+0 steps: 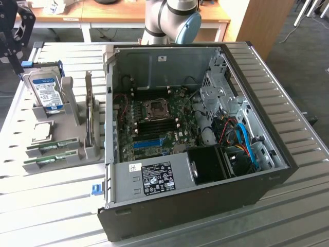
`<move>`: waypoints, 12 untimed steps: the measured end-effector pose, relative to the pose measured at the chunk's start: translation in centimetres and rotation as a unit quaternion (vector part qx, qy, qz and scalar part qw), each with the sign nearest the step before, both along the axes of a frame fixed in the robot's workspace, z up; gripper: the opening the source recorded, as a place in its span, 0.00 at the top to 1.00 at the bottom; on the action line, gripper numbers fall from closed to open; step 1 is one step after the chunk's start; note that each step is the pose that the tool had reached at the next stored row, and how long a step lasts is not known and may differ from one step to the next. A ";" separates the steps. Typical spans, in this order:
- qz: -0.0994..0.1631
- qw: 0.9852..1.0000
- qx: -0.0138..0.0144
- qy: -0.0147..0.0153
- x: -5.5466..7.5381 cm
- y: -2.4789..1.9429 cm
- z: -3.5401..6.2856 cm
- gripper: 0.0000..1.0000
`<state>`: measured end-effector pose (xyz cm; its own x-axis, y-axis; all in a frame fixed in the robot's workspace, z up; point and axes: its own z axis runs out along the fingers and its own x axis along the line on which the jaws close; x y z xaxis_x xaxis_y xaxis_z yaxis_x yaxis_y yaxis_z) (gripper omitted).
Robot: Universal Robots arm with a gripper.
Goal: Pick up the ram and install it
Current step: 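Pick up the ram and move it above insertion slot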
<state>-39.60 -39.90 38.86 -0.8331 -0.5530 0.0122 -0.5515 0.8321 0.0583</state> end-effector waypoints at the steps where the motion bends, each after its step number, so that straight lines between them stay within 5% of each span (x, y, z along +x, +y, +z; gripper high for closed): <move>1: 0.009 1.000 0.000 0.000 0.0 0.00 0.00 0.89; 7: 0.062 0.998 0.000 0.000 0.0 0.00 0.00 0.89; 12: 0.106 0.994 0.000 0.000 0.0 0.00 0.00 0.89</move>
<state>-39.60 -39.90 38.86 -0.6974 -0.7166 0.0130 -0.7148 0.6968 0.0588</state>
